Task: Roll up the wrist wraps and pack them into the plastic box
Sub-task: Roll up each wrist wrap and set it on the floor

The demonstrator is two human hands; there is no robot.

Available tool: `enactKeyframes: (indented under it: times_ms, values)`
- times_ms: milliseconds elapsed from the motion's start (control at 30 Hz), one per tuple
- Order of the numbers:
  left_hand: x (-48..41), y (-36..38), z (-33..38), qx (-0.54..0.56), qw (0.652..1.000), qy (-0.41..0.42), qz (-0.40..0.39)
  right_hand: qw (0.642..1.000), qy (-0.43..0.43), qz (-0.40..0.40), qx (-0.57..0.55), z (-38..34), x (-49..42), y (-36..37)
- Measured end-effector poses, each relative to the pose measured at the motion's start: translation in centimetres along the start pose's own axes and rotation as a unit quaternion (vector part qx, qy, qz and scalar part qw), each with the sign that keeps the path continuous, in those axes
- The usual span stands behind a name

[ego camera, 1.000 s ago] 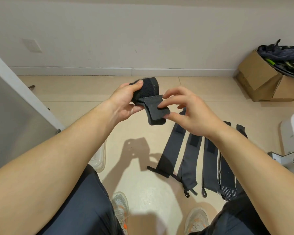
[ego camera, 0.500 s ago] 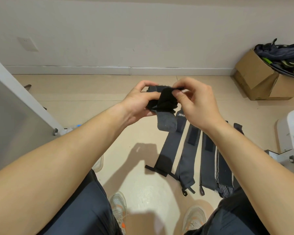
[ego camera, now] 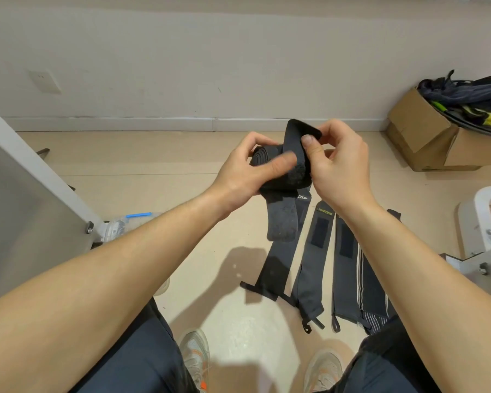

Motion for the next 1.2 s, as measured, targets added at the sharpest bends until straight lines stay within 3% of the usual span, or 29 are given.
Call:
enactKeyframes:
  times_ms: [233, 467, 733, 1000, 1200]
  values:
    - [-0.1, 0.1, -0.5, -0.019, 1.000, 0.004, -0.005, 1.000, 0.009, -0.008, 0.004, 0.8, 0.1, 0.2]
    - [-0.1, 0.6, -0.7, -0.157, 0.987, 0.029, -0.030, 1.000, 0.013, -0.014, 0.016, 1.3, 0.3, 0.3]
    - [0.2, 1.4, -0.8, -0.141, 0.989, 0.020, -0.040, 0.996, 0.028, -0.024, 0.086, 2.1, -0.4, -0.1]
    - [-0.2, 1.5, -0.5, -0.227, 0.972, 0.057, -0.020, 0.979, 0.165, -0.080, -0.084, 4.7, 0.0, 1.4]
    - [-0.2, 0.9, 0.0, -0.283, 0.956, 0.078, 0.003, 0.909, 0.316, -0.122, -0.244, 6.5, 1.5, 3.5]
Point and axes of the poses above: each hand's wrist, its own x-axis away from the middle knuckle, its own y-axis out of the palm, z = x × y, the point moved 8 cm from there along -x, towards the middle knuckle, and after that the axes turned 8 degrees about -z, right-handed, at the moved point
